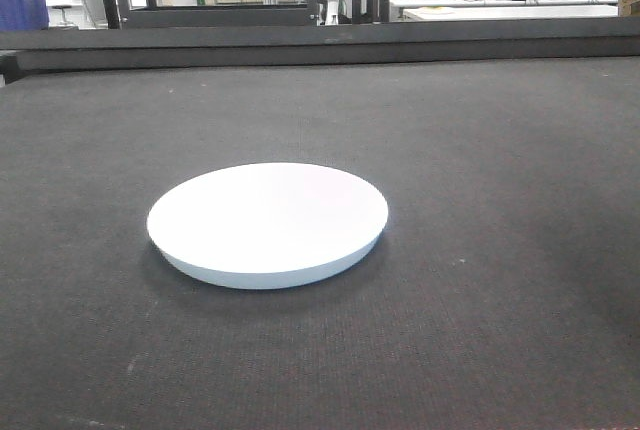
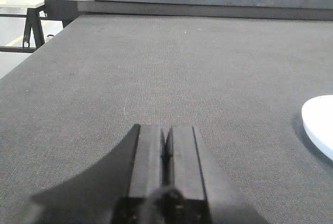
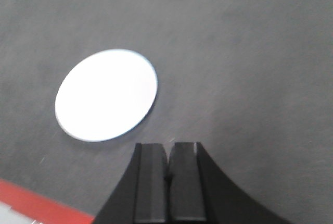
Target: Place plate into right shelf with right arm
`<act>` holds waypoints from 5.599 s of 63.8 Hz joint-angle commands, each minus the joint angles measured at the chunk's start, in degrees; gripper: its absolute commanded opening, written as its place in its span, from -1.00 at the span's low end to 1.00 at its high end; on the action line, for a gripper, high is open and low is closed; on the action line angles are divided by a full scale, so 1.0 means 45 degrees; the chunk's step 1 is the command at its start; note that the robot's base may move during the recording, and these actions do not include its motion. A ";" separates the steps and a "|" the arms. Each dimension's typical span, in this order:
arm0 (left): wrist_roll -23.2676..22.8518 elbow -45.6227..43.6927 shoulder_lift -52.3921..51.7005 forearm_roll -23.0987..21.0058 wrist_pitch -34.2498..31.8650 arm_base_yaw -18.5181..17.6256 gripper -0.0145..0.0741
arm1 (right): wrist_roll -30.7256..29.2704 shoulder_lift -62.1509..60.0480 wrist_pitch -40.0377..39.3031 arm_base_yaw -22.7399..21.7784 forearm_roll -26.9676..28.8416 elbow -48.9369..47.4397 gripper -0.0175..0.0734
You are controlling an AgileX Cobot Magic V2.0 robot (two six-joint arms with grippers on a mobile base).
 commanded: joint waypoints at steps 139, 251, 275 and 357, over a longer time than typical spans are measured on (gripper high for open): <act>-0.0015 0.0126 -0.0087 -0.0079 -0.1075 -0.0033 -0.78 | -0.0254 1.1707 -0.4492 0.3860 -0.0099 -0.2599 0.29; -0.0015 0.0126 -0.0087 -0.0079 -0.1075 -0.0033 -0.78 | -0.0269 -0.6952 -0.8048 0.3705 -0.1017 0.4735 -0.48; -0.0015 0.0126 -0.0087 -0.0079 -0.1075 -0.0033 -0.78 | -0.0259 -1.1371 -1.1487 0.3705 -0.1243 0.8329 -0.48; -0.0015 0.0126 -0.0087 -0.0079 -0.1075 -0.0033 -0.78 | -0.0259 -1.1371 -1.1473 0.3705 -0.1244 0.8398 -0.49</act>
